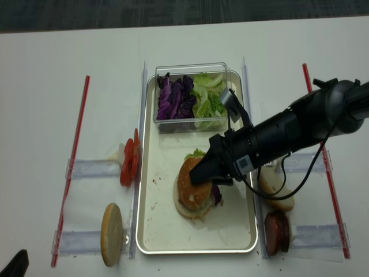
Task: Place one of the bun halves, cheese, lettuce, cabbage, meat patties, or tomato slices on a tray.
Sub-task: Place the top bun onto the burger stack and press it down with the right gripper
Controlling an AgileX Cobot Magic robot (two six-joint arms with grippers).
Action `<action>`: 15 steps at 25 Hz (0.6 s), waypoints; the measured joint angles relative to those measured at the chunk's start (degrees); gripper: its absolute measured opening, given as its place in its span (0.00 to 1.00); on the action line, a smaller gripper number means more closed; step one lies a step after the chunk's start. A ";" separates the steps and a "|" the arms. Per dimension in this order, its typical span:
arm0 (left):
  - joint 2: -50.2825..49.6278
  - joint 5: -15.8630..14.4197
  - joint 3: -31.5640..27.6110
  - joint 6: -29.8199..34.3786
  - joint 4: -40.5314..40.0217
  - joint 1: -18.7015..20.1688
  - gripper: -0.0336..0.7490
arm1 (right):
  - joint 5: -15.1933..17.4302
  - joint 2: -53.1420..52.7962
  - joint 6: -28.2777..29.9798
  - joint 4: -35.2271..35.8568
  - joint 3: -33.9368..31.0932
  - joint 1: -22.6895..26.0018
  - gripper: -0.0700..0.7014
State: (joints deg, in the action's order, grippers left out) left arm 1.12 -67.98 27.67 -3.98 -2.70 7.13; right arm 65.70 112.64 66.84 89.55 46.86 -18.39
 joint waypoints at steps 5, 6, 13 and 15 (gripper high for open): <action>0.00 0.00 0.00 0.00 0.00 0.00 0.58 | 0.10 0.00 -0.65 -0.21 0.00 0.00 0.55; 0.00 0.00 0.00 0.00 0.00 0.00 0.58 | 0.10 0.00 -0.65 -0.21 0.00 0.00 0.59; 0.00 0.00 0.00 0.00 0.00 0.00 0.58 | 0.10 0.00 -1.13 -0.33 0.00 0.00 0.73; 0.00 0.00 0.00 0.00 0.00 0.00 0.58 | 0.10 0.00 -1.42 -0.33 0.00 0.00 0.73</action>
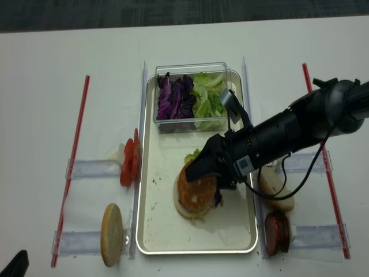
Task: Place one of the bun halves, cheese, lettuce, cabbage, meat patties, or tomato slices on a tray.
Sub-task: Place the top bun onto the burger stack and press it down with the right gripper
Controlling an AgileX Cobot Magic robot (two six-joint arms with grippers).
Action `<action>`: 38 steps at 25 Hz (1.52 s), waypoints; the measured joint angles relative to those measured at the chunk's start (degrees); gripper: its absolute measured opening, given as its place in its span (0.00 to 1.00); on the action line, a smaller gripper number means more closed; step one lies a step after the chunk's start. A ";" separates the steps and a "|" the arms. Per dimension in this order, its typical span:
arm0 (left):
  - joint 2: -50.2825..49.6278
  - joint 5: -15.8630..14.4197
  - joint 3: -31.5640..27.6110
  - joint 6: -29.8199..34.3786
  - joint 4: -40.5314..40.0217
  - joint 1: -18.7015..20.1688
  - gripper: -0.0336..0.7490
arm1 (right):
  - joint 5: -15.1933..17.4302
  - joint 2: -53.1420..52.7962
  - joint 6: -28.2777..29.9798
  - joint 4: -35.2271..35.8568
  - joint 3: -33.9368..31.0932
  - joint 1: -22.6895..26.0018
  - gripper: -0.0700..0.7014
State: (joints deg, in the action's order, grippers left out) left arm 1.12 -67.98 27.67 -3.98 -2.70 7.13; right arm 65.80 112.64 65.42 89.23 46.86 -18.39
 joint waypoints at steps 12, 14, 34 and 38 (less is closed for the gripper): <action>0.00 0.00 0.00 0.00 0.00 0.00 0.58 | -3.39 -2.62 -3.44 -3.26 0.10 0.00 0.73; 0.00 0.00 0.00 0.00 0.00 0.00 0.58 | -3.75 -2.62 -3.99 -3.49 0.10 0.00 0.73; 0.00 0.00 0.00 0.00 0.00 0.00 0.58 | -5.58 -2.62 -19.44 -19.55 8.66 0.00 0.73; 0.00 0.00 0.00 0.00 0.00 0.00 0.58 | -5.58 -2.62 -22.93 -23.19 10.47 0.00 0.73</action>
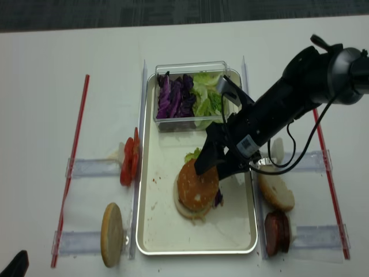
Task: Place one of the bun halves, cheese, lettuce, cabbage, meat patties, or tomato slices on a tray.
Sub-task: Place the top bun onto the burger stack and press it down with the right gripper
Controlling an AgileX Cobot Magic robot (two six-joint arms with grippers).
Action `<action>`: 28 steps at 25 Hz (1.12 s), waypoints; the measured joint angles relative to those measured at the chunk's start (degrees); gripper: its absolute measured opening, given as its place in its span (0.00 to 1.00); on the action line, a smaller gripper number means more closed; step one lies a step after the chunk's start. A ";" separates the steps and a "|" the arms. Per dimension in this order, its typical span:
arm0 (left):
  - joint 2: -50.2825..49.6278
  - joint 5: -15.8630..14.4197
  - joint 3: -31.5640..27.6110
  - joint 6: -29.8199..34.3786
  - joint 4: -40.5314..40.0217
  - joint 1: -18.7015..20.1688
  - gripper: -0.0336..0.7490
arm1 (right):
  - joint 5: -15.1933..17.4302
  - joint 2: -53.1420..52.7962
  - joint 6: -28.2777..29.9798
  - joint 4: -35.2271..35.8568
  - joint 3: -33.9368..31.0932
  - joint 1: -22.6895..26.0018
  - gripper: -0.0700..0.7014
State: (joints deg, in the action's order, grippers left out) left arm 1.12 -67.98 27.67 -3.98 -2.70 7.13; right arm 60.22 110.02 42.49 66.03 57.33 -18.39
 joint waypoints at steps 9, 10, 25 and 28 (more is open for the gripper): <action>0.00 0.00 0.00 0.00 0.00 0.00 0.58 | 0.88 0.00 -8.09 -9.07 5.44 0.00 0.73; 0.00 0.00 0.00 0.00 0.00 0.00 0.58 | 1.10 0.00 -8.92 -9.76 5.94 0.00 0.73; 0.00 0.00 0.00 0.00 0.00 0.00 0.58 | 8.61 -4.92 -30.61 -33.63 21.32 0.00 0.73; 0.00 0.00 0.00 0.00 0.00 0.00 0.58 | 9.00 -4.92 -36.69 -41.60 25.40 0.00 0.73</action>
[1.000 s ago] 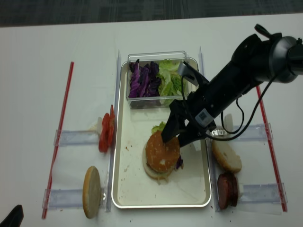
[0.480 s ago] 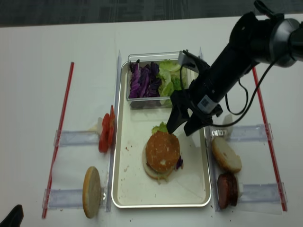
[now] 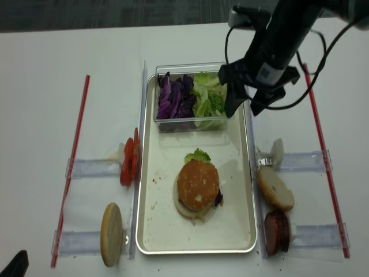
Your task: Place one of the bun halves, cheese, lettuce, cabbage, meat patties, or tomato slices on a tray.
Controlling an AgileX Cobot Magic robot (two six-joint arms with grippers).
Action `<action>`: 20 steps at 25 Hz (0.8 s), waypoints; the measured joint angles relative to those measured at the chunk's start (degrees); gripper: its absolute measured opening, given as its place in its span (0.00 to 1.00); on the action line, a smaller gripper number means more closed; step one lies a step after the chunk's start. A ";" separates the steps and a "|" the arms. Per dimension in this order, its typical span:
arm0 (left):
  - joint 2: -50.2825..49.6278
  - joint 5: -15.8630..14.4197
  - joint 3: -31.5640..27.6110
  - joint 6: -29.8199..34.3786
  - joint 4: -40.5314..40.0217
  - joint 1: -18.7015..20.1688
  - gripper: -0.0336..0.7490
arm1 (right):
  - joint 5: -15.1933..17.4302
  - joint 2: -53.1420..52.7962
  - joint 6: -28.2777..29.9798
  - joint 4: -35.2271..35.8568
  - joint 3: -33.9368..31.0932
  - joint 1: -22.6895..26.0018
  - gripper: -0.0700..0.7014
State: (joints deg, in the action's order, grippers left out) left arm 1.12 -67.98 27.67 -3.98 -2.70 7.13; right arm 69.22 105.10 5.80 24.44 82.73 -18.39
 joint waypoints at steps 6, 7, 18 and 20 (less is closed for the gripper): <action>0.00 0.00 0.00 0.00 0.00 0.00 0.58 | 0.57 -0.38 -7.80 -12.47 2.03 0.00 0.73; 0.00 0.00 0.00 0.00 0.00 0.00 0.58 | 0.71 -0.38 -8.46 -13.38 2.03 0.00 0.73; 0.00 0.00 0.00 0.00 0.00 0.00 0.58 | 0.71 -0.38 -10.80 -15.76 2.03 0.00 0.73; 0.00 0.00 0.00 0.00 0.00 0.00 0.58 | 0.71 -0.38 -11.06 -17.73 2.03 0.00 0.73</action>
State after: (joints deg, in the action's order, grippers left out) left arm 1.12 -67.98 27.67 -3.98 -2.70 7.13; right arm 69.93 104.72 -5.26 6.71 84.76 -18.39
